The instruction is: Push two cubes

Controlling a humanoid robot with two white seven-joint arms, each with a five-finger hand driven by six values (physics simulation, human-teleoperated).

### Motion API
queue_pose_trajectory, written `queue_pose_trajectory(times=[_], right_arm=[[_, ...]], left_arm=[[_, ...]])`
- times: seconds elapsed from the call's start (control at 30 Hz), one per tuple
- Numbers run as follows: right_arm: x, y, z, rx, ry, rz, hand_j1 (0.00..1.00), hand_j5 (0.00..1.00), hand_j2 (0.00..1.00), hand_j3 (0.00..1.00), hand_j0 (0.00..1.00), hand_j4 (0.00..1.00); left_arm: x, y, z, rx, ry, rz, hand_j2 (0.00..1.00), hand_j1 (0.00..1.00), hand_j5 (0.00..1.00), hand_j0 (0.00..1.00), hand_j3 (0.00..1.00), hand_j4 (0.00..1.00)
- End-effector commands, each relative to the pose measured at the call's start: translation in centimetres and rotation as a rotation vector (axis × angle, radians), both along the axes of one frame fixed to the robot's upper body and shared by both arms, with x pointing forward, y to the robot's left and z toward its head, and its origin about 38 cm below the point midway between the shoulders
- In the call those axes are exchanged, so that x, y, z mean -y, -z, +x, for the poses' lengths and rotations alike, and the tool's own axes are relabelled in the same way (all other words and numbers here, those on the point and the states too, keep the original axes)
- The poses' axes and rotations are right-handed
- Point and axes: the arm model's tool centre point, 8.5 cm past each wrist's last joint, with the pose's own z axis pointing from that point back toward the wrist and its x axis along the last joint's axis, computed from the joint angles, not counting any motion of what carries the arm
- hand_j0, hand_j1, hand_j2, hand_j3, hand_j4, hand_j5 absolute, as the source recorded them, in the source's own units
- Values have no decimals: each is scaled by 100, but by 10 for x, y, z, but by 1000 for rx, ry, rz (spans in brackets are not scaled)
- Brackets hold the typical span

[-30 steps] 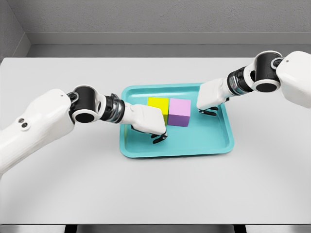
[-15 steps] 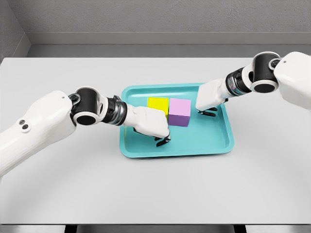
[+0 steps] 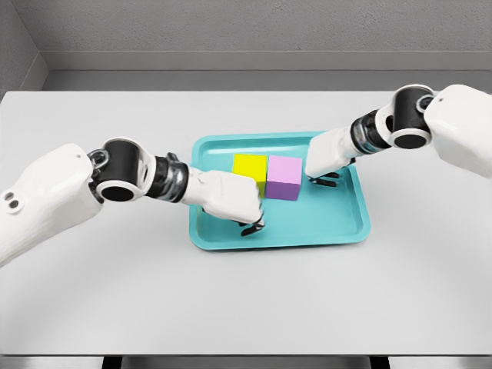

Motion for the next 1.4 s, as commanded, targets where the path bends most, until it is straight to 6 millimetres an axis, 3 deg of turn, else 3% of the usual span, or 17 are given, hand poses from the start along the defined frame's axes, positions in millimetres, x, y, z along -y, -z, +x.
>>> queue_pose_trajectory(times=[0.0, 0.2, 0.97, 1.13, 1.3, 1.37], right_arm=[[-4, 0, 0, 0, -5, 3, 21, 21, 21, 21, 21, 21], [-10, 5, -2, -8, -22, -7, 21, 21, 21, 21, 21, 21], [-4, -5, 1, 13, -15, -10, 21, 21, 21, 21, 21, 21], [24, -34, -1, 65, 3, -18, 21, 21, 21, 21, 21, 21], [63, -50, -2, 95, 67, -31, 21, 21, 21, 21, 21, 21], [69, -56, -1, 108, 80, -32, 21, 21, 21, 21, 21, 21]], left_arm=[[-6, -4, -2, -6, -4, -7, 32, 32, 32, 32, 32, 32], [-20, -5, -2, -6, -20, 5, 32, 32, 32, 32, 32, 32], [-20, -7, -3, -9, -19, -2, 32, 32, 32, 32, 32, 32], [-20, -7, -3, -24, -21, -12, 32, 32, 32, 32, 32, 32], [-26, -7, -2, -24, -30, -5, 32, 32, 32, 32, 32, 32], [-31, -7, -2, -26, -40, -1, 32, 32, 32, 32, 32, 32]])
